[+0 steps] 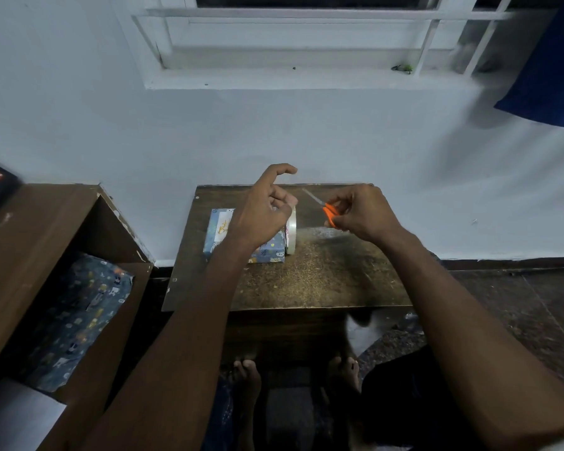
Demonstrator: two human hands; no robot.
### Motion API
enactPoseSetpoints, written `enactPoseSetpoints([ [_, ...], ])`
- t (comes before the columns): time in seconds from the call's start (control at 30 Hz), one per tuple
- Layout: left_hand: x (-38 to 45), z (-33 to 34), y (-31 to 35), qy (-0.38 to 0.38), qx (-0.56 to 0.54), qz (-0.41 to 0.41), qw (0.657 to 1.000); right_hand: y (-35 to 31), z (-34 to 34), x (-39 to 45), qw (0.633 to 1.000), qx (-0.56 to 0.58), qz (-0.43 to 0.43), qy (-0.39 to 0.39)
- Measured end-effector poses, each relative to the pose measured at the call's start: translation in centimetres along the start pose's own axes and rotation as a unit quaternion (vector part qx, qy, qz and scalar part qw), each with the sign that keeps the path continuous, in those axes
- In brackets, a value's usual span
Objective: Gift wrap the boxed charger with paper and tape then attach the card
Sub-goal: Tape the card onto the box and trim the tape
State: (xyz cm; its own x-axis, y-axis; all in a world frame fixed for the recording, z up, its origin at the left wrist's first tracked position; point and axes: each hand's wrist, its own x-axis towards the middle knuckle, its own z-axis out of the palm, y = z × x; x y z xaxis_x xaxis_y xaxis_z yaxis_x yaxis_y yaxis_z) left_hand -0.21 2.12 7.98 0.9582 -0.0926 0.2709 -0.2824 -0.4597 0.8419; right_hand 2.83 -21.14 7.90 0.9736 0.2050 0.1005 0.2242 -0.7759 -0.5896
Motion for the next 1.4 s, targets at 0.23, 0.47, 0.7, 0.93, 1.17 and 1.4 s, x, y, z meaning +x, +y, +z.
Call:
enactPoseSetpoints([
  [0.23,-0.1,0.3,0.2,0.007,-0.022,0.023,0.999,-0.4,2.3,0.3,0.975,-0.209,0.02,-0.08],
  [0.47,-0.2,0.4,0.7,-0.035,-0.057,0.025,0.997,-2.2,1.8,-0.5,0.995,0.03,-0.078,-0.059],
  [0.7,-0.2,0.6,1.6,0.031,-0.094,0.031,0.995,-2.3,2.7,-0.1,0.991,0.015,-0.131,-0.029],
  [0.93,0.0,0.5,1.8,0.047,-0.162,-0.054,0.984,-2.9,1.2,-0.4,0.985,-0.052,-0.155,0.059],
  [1.17,0.3,0.9,2.0,0.069,-0.173,-0.132,0.974,-3.4,0.2,-1.1,0.971,-0.072,-0.199,0.109],
  [1.4,-0.1,0.4,-0.2,0.077,-0.125,-0.196,0.97,-2.8,0.1,-0.8,0.975,-0.076,-0.178,0.112],
])
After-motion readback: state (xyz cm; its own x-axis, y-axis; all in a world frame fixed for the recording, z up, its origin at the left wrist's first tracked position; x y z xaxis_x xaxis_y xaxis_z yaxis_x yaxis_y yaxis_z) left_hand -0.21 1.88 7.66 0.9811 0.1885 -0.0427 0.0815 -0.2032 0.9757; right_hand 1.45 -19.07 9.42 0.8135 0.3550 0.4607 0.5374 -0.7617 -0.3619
